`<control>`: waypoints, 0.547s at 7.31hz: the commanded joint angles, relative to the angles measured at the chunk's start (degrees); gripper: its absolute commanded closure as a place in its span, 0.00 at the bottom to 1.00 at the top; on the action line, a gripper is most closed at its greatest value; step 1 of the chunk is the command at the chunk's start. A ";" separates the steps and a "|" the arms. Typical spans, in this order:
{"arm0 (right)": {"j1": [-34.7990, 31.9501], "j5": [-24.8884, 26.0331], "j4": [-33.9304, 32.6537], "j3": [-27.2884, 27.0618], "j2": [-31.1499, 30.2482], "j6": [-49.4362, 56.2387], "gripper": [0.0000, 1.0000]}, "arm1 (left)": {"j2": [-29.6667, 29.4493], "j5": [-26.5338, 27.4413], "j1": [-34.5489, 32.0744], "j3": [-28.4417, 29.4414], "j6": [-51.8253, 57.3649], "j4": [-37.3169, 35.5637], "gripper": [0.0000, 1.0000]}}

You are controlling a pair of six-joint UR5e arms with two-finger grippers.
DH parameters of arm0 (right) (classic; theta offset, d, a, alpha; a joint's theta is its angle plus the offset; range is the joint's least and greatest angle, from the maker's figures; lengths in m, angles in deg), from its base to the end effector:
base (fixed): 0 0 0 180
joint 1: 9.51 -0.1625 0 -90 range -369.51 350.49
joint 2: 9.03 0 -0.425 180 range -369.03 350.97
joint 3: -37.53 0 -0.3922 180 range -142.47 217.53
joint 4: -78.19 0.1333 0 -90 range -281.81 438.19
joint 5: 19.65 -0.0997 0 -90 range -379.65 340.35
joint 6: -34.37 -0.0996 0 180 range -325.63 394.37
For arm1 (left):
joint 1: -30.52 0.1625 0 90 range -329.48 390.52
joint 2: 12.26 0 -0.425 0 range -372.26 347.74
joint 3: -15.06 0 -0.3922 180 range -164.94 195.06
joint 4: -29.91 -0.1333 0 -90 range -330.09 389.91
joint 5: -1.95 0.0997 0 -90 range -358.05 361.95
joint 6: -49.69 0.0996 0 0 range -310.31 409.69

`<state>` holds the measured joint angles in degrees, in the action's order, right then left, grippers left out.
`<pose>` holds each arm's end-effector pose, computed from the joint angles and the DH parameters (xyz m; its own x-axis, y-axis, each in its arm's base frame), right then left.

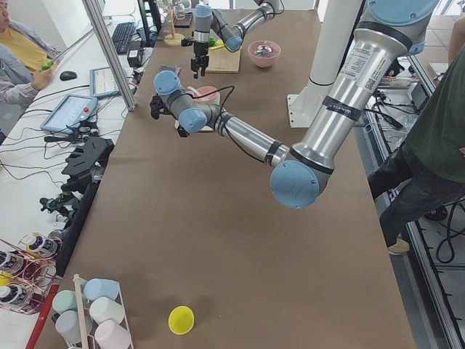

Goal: Stack pink bowl on green and place spoon
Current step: 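Drop the white spoon into the pink bowl with the right gripper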

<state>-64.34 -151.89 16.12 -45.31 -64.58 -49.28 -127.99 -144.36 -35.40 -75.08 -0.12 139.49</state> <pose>-0.3527 -0.6157 0.2933 0.3583 0.3663 0.8587 -0.2490 0.9240 -0.2903 0.2178 -0.6110 0.3419 0.3893 0.0061 -0.9211 0.0173 0.9998 0.0140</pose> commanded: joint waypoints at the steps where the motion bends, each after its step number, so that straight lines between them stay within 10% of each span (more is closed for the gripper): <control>1: -12.00 -6.78 -0.07 -2.41 -11.80 19.29 0.00 | 5.81 1.63 -4.72 -0.38 13.06 -0.33 0.02; 4: -23.78 -5.65 -2.94 0.65 -23.97 54.98 0.00 | 12.35 3.66 -10.53 1.10 27.09 -0.59 0.02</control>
<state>-82.94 -157.65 15.22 -46.12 -85.00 -7.88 -117.91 -141.30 -43.67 -74.80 22.07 139.04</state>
